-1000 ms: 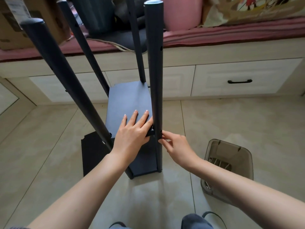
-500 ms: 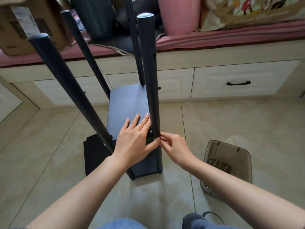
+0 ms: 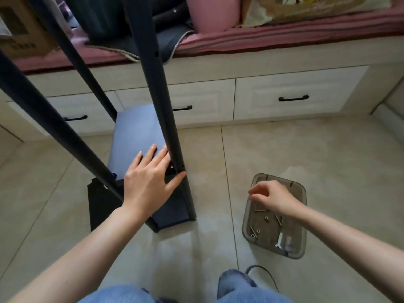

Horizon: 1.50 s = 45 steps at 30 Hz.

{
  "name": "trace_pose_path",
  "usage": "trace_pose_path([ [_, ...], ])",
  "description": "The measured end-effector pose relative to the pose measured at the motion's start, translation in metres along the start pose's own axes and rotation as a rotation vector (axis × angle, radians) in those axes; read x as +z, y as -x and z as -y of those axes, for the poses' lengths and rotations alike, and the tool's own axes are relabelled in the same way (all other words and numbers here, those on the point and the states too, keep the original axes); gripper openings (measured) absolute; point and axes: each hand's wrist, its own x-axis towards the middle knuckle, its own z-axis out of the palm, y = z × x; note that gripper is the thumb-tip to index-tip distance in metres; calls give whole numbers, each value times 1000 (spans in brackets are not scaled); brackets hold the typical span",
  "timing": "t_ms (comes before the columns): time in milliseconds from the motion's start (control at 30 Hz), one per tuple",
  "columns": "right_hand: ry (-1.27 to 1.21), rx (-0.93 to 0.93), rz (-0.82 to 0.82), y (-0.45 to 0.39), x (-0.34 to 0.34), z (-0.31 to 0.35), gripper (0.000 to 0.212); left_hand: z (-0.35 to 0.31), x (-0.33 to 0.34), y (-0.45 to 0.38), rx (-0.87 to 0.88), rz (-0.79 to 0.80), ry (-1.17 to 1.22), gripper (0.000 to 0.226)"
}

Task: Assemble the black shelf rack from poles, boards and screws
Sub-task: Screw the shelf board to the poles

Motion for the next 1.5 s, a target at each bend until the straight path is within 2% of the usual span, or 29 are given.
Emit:
trace_pose_path([
  [133, 201, 142, 130, -4, 5, -43, 16, 1, 2, 1, 21, -20, -30, 65],
  [300, 223, 252, 191, -24, 40, -74, 11, 5, 6, 4, 37, -51, -66, 63],
  [433, 251, 329, 213, -39, 71, -87, 14, 6, 9, 4, 42, -69, -75, 63],
  [667, 256, 380, 141, -45, 104, -101, 13, 6, 9, 4, 48, -90, -86, 61],
  [867, 350, 348, 241, -50, 105, -103, 27, 6, 8, 5, 46, -89, -80, 59],
  [967, 360, 330, 274, -51, 102, -100, 25, 7, 9, 5, 54, -87, -76, 59],
  [1033, 369, 324, 258, -49, 97, -97, 10, 8, 8, 6, 52, -78, -75, 60],
  [1233, 309, 268, 125, -35, 69, -79, 19, 4, 2, 6, 17, -9, -24, 61],
  [1333, 248, 215, 52, -24, 53, -58, 9, 2, -5, 5, -5, 63, 25, 65],
  [1400, 216, 171, 10, -14, 44, -40, 12, 2, -8, 4, -22, 102, 72, 67],
  [1500, 133, 72, -58, 2, 31, -8, 10, -1, -12, 9, -41, 68, 142, 68],
])
